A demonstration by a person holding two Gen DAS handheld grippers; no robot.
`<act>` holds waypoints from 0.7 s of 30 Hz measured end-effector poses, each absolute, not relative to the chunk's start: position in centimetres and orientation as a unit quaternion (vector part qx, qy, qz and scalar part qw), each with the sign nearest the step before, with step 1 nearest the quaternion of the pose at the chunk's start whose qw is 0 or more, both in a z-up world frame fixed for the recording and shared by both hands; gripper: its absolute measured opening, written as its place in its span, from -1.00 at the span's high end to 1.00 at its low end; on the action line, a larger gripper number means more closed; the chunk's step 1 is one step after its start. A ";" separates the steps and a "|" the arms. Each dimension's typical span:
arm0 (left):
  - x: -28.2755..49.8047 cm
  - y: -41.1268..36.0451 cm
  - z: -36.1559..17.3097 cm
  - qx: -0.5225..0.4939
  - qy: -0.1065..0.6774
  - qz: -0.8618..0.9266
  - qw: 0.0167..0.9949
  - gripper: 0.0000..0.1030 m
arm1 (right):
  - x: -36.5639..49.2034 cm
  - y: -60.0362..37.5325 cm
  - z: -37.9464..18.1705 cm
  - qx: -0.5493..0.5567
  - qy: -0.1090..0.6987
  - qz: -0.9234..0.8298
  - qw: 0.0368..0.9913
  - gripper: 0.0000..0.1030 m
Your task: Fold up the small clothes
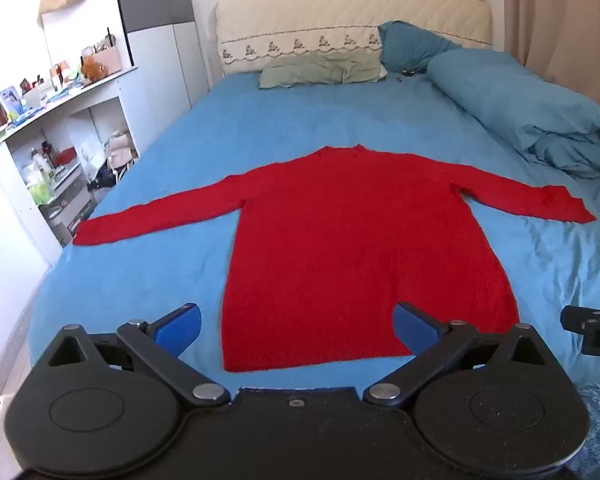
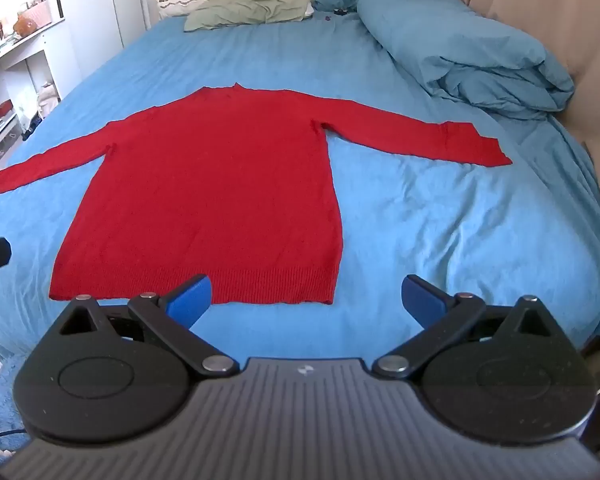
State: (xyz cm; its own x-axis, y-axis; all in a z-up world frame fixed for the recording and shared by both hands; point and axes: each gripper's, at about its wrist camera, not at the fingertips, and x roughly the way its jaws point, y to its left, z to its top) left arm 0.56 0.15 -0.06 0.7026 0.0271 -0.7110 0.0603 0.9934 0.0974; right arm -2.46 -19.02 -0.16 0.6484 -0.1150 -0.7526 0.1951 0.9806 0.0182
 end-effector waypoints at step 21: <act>-0.8 -0.3 0.8 0.052 0.354 -0.014 0.934 -1.00 | -3.0 -18.5 0.1 0.047 0.408 -0.081 0.908 -1.00</act>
State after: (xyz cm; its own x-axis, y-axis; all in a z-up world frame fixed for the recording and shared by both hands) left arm -0.81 -0.29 0.84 0.7495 0.0100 -0.6619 0.0640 0.9941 0.0875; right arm -3.01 -18.53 0.11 0.6540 -0.1091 -0.7486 0.1865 0.9823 0.0197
